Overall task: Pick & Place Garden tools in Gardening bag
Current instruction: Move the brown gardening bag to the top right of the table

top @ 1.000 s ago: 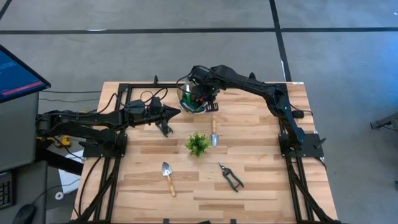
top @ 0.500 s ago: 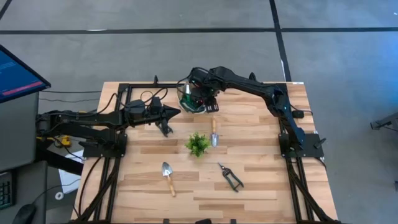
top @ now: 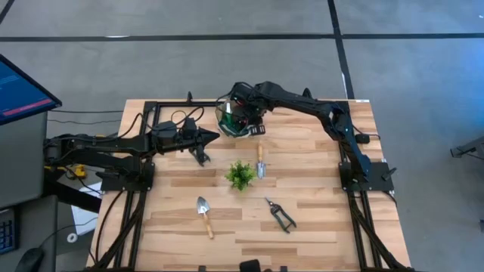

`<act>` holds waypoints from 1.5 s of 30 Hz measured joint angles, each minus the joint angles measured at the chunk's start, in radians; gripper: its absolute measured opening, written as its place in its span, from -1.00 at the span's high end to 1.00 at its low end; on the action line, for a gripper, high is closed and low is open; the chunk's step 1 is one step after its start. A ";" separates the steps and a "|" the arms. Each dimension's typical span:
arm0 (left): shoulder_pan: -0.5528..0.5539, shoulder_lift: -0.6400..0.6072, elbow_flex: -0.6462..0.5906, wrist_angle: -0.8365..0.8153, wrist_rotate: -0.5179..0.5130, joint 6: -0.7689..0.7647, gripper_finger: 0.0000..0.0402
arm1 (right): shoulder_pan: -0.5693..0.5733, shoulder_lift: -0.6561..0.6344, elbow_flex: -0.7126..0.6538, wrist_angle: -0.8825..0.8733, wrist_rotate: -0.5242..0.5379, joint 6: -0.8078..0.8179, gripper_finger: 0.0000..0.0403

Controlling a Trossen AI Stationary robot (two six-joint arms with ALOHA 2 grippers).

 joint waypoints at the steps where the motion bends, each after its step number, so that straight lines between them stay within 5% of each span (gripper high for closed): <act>1: 0.000 0.000 0.000 -0.001 0.000 0.000 0.99 | -0.004 0.000 0.000 -0.003 -0.003 0.006 0.58; 8: 0.000 0.000 0.000 -0.003 0.000 0.000 0.99 | -0.028 0.000 -0.003 -0.069 -0.054 0.035 0.97; 34: 0.000 0.000 0.000 -0.021 0.000 0.001 0.99 | -0.018 -0.001 -0.009 -0.270 -0.139 0.094 1.00; 45: 0.001 0.000 0.000 -0.021 -0.003 0.029 0.99 | -0.018 -0.001 -0.009 -0.259 -0.091 0.061 1.00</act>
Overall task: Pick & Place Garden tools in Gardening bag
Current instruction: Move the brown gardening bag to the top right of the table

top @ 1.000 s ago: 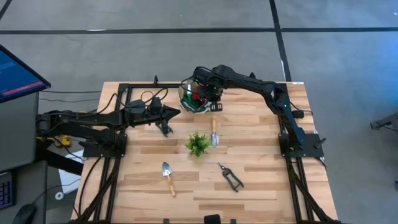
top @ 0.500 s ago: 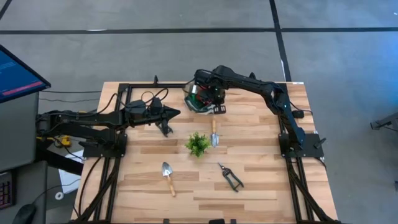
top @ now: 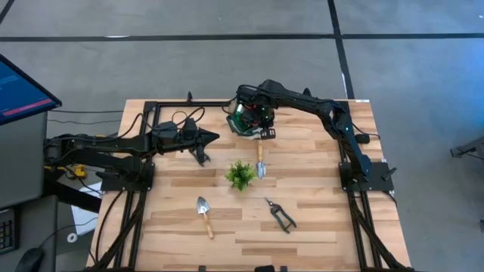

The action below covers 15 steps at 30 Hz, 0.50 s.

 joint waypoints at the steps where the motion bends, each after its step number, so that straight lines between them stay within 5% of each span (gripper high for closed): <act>1: 0.000 0.000 0.000 0.000 -0.001 0.000 0.99 | 0.000 0.000 0.000 0.000 0.000 -0.003 1.00; 15: 0.000 0.000 0.000 0.000 -0.006 0.000 0.99 | -0.001 -0.053 -0.001 0.047 -0.002 -0.018 1.00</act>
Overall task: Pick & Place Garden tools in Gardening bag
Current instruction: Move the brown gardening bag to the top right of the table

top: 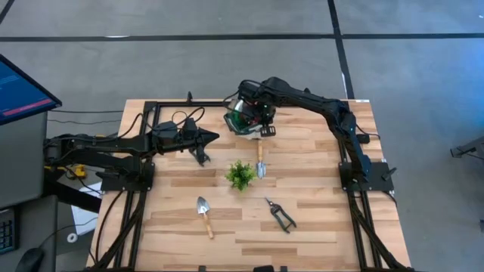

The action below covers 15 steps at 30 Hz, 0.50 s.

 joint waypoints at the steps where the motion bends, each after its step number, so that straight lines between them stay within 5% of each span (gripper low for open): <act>1: 0.000 0.000 0.000 0.000 0.000 0.000 0.99 | 0.000 0.000 0.000 -0.002 -0.003 0.000 1.00; 8: 0.000 0.000 0.000 0.000 0.000 -0.001 0.99 | 0.000 -0.034 -0.173 0.088 -0.025 -0.002 1.00; 15: 0.000 0.000 0.000 0.001 -0.006 -0.001 0.99 | 0.013 -0.268 -0.514 0.370 -0.030 0.029 1.00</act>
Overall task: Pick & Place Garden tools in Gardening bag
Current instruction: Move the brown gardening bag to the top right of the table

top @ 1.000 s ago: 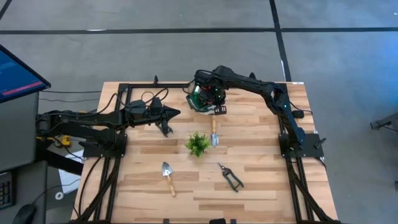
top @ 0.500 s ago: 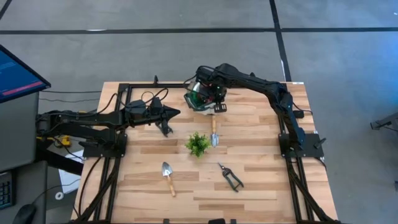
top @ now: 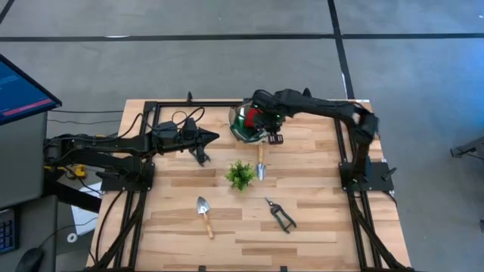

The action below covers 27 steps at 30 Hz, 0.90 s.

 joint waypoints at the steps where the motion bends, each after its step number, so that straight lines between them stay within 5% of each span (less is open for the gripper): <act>1: 0.000 0.000 0.000 0.000 -0.006 0.000 0.99 | 0.001 -0.033 -0.034 0.024 -0.004 0.009 1.00; 16: 0.005 0.000 0.000 0.000 -0.021 0.000 0.99 | 0.007 -0.307 -0.394 0.055 0.008 0.171 1.00; 27: 0.005 0.000 0.000 0.001 -0.021 -0.001 0.99 | 0.098 -0.425 -0.468 0.015 0.036 0.296 1.00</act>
